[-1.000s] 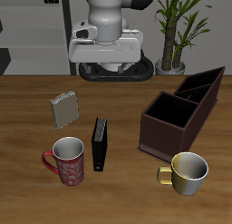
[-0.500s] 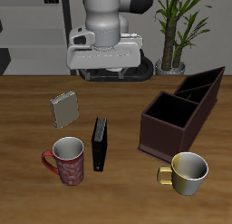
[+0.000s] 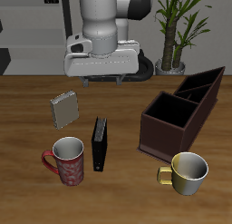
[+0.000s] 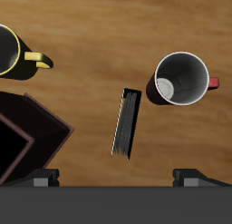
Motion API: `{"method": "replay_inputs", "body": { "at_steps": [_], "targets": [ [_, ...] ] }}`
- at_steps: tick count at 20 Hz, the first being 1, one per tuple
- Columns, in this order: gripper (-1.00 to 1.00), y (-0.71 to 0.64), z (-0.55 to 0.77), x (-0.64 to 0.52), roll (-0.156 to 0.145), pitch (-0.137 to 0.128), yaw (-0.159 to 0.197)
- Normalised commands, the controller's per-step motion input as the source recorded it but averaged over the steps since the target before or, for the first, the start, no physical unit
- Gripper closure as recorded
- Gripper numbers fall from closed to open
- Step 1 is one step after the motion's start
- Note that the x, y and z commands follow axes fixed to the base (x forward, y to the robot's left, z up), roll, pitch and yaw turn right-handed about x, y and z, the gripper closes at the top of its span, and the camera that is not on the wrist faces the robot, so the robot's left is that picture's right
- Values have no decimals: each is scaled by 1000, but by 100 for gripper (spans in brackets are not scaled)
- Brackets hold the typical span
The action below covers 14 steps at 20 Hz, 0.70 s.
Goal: Place the black book into the left desk caddy's right compartment
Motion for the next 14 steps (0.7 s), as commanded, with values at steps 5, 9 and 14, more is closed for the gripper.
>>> {"method": "replay_inputs", "body": {
  "at_steps": [5, 9, 14],
  "targets": [
    [-100, -73, -273, 2, -11, -8, -3],
    [-100, -89, -342, 60, -17, 4, -19],
    [-100, -194, -317, 50, -21, 13, -23]
  ]
}}
